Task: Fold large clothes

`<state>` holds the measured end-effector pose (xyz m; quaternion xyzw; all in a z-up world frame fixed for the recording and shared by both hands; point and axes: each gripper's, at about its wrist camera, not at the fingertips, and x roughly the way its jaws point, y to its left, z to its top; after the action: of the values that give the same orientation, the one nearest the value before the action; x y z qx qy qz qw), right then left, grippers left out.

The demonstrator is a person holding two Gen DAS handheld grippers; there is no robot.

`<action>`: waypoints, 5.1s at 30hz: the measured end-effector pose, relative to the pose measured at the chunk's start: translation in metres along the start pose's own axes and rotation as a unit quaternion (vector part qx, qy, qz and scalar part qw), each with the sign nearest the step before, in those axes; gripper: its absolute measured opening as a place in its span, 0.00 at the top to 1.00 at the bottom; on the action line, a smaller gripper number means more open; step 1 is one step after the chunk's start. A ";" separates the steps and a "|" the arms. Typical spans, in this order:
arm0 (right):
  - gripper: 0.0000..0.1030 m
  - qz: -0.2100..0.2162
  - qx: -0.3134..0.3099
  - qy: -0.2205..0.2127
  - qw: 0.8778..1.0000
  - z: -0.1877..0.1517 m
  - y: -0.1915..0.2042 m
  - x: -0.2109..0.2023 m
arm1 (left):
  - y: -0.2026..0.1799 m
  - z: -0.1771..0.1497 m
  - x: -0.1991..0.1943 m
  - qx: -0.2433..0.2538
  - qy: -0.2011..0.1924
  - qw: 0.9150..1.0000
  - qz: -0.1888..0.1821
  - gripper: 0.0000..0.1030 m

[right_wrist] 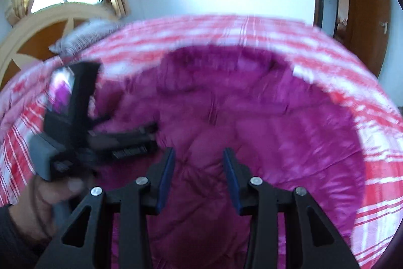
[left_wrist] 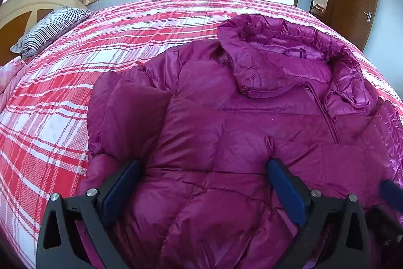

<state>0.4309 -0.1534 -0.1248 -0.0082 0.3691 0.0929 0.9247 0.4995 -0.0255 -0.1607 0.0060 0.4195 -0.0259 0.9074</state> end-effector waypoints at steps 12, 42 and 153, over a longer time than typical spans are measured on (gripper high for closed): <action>0.60 -0.021 -0.017 0.018 0.999 -0.020 -0.005 0.025 | -0.001 0.001 0.002 -0.001 0.002 1.000 0.000 0.01; 0.60 -0.028 -0.020 0.007 0.999 -0.024 -0.005 0.025 | -0.023 0.002 -0.010 0.019 0.008 1.000 -0.004 0.01; 0.76 -0.075 -0.014 0.019 0.997 0.129 -0.098 0.112 | -0.009 0.104 0.083 -0.021 0.009 0.994 0.105 0.01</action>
<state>0.6154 -0.2207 -0.1130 -0.0501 0.3839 0.0284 0.9216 0.6319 -0.0413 -0.1562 0.0318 0.4253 0.0786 0.9011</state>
